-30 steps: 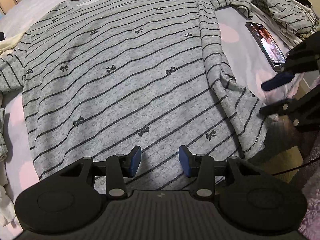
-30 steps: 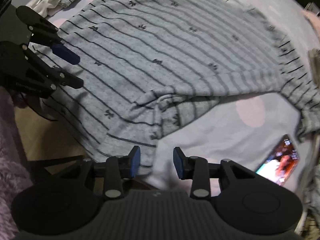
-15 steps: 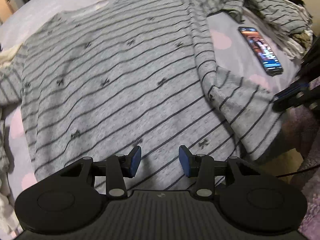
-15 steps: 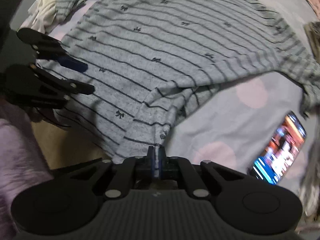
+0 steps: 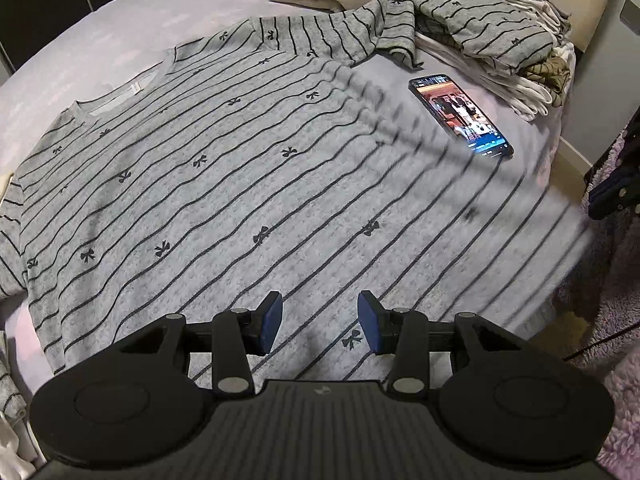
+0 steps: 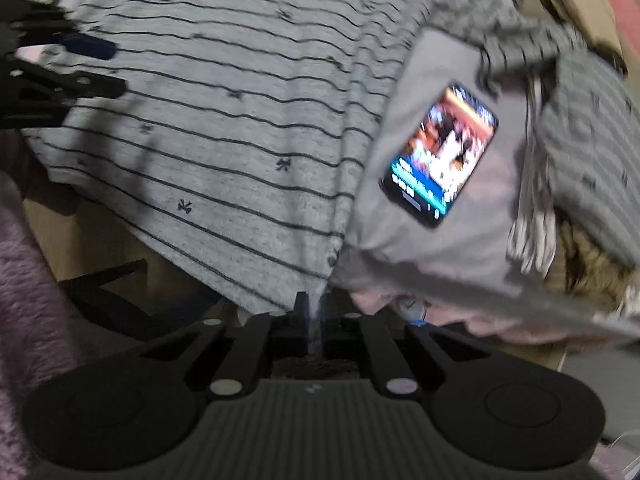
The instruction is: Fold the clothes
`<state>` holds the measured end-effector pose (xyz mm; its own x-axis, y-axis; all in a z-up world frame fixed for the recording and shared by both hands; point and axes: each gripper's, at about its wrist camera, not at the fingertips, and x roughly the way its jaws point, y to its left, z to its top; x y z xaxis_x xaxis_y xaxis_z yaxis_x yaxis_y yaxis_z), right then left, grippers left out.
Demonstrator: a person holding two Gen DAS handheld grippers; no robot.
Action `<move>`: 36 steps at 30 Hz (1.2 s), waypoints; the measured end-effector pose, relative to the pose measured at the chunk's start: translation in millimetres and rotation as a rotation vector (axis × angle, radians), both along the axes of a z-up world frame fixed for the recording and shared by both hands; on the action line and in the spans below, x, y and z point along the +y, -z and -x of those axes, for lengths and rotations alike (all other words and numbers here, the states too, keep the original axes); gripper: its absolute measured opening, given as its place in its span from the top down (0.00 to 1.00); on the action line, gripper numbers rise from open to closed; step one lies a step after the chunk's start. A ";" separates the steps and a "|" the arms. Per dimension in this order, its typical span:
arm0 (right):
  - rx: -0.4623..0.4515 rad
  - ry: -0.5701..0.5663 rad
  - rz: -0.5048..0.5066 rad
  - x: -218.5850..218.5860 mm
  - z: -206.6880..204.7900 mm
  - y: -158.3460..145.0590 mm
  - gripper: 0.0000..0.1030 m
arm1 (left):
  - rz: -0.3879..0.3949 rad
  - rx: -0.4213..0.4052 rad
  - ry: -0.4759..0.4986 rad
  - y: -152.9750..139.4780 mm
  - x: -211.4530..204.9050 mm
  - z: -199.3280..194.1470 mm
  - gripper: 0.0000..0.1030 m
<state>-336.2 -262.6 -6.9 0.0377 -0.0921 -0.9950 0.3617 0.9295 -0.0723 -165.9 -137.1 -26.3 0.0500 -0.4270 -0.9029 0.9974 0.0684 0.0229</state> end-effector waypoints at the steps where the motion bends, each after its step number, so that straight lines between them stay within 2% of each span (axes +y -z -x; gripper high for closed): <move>1: -0.006 0.012 -0.006 -5.4 1.5 -0.2 0.84 | -0.004 0.002 -0.007 -0.3 -0.5 -1.4 0.62; 6: -0.062 0.037 0.044 -32.3 -7.3 -13.2 0.79 | -0.017 -0.001 -0.068 -7.8 -0.7 -20.1 0.62; 9: -0.119 0.074 0.098 -66.1 -20.0 -24.5 0.76 | -0.009 -0.009 -0.120 -15.3 -0.9 -36.7 0.61; 12: -0.191 0.171 0.135 -113.5 -30.6 -34.6 0.74 | -0.010 -0.015 -0.162 -20.3 -2.3 -53.7 0.61; 17: -0.305 0.385 0.127 -189.3 -51.0 -36.3 0.71 | -0.025 -0.042 -0.193 -24.1 -13.8 -76.2 0.61; 22: -0.401 0.523 0.123 -235.8 -74.3 -32.2 0.56 | 0.017 -0.038 -0.247 -28.1 -30.2 -101.5 0.61; 29: -0.399 0.631 0.131 -280.0 -97.0 -2.7 0.56 | 0.054 -0.001 -0.367 -10.3 -41.7 -140.1 0.61; 32: -0.397 0.635 0.154 -285.6 -102.0 2.4 0.58 | 0.069 0.016 -0.418 -2.1 -46.3 -156.7 0.61; 35: -0.396 0.634 0.183 -289.6 -106.6 6.0 0.69 | 0.075 0.031 -0.468 5.0 -49.9 -171.6 0.61; 36: -0.396 0.633 0.192 -290.9 -108.1 7.2 0.78 | 0.076 0.035 -0.483 6.5 -50.8 -175.3 0.61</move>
<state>-228.1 -553.5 -14.0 0.2702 -0.3844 -0.8827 0.8530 0.5209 0.0342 9.3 -187.8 -32.7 0.2290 -0.4276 -0.8745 0.8512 0.5238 -0.0332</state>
